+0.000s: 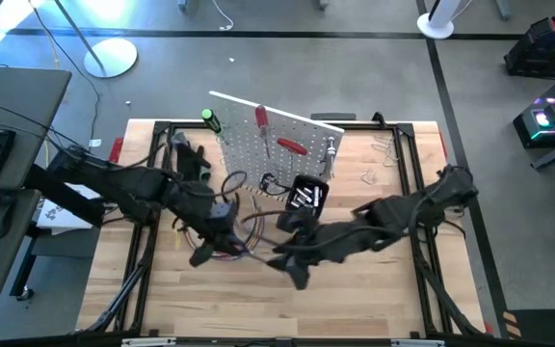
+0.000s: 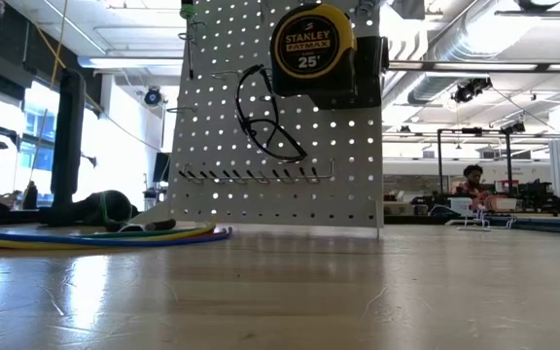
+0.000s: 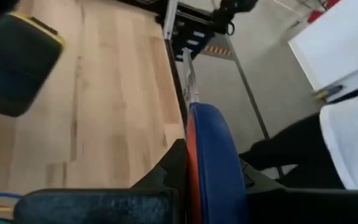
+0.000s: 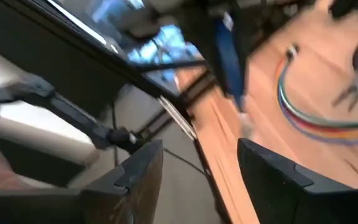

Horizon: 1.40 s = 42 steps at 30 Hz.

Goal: Hang tools onto peg board
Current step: Hang the scissors on the peg board

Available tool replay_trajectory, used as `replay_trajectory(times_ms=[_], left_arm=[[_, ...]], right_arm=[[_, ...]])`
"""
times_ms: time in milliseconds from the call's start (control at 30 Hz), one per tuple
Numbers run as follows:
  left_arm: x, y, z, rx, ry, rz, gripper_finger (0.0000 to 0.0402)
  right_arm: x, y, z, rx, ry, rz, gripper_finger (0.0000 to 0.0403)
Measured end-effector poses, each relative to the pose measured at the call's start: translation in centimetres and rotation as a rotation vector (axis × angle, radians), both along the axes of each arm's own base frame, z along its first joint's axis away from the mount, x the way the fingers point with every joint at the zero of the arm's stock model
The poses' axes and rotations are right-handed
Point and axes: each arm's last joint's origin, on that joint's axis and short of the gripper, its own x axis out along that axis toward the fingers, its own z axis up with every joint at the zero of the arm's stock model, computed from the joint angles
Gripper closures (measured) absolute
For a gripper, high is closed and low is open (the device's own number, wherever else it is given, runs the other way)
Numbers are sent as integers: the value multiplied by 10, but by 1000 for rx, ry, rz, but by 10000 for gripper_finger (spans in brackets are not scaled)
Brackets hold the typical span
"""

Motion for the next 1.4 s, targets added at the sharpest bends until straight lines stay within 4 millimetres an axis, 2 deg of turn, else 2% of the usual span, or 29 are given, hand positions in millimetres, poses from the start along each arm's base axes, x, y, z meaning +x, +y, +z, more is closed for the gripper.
replay_trajectory(times_ms=[233, 333, 567, 700, 1067, 1233, 1400], left_arm=[[-5, -17, -1, 37, -29, -102, 372], [-6, -19, -1, 70, -42, -96, 372], [-2, -15, -3, 152, -68, -32, 372], [-1, -15, -3, 154, -67, -35, 372], [-3, -15, -5, 149, -42, -56, 372], [-3, -15, -6, 121, -18, -39, 372], [-2, -15, -5, 101, -19, -28, 350]], right_arm=[[29, 5, -37, 28, 136, 97, 201], [39, 6, -51, 40, 167, 94, 201], [55, 8, -71, 35, 203, 105, 201], [58, 6, -74, 38, 208, 79, 209], [61, 4, -73, 2, 173, 46, 298], [62, 3, -72, -29, 153, 23, 384], [63, 3, -72, -21, 153, 49, 393]])
